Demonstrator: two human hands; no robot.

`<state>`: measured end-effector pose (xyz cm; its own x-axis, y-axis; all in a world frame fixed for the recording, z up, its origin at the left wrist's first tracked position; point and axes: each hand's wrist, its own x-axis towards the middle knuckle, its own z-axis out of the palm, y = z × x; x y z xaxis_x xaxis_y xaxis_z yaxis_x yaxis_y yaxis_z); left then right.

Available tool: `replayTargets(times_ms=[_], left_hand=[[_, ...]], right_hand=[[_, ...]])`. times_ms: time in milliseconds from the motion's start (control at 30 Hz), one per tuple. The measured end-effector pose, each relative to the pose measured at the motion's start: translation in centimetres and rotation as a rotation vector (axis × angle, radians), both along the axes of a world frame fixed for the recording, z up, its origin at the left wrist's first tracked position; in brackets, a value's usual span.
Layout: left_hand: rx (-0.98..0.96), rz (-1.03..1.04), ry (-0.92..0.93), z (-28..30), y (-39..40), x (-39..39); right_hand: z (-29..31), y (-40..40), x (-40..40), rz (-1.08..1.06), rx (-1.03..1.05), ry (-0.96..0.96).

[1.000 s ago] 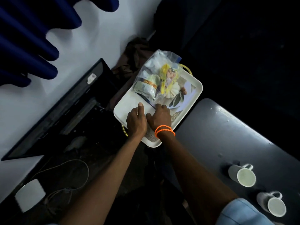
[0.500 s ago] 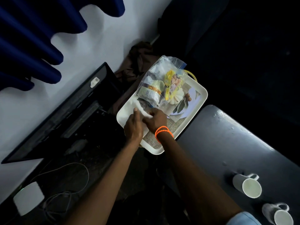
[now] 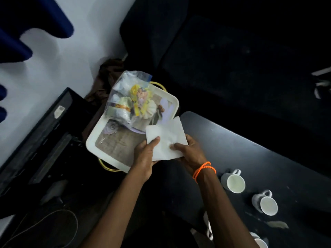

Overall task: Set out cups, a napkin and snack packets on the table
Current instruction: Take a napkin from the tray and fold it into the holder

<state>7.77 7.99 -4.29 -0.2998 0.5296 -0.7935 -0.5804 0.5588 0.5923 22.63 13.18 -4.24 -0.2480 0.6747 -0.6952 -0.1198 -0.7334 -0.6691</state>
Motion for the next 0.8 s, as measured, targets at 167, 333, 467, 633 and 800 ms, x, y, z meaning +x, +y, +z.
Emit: replayTargets(times_ms=[167, 333, 467, 633, 800], left_hand=[[0.043, -0.392, 0.106, 0.3, 2.2, 6.3], [0.075, -0.683, 0.133, 1.2, 3.5, 14.4], [0.086, -0.841, 0.148, 1.5, 3.2, 22.7], [0.124, -0.934, 0.276, 1.6, 1.4, 32.3], [0.17, -1.165, 0.38, 1.4, -1.0, 39.4]], right_hand=[[0.0, -1.4, 9.0, -0.182, -0.042, 0.019], [0.4, -3.3, 17.6, -0.347, -0.036, -0.279], [0.6, -5.5, 24.2, -0.427, 0.067, -0.575], [0.9, -9.3, 31.0, -0.632, -0.026, -0.459], [1.2, -12.6, 36.5, -0.729, -0.078, -0.661]])
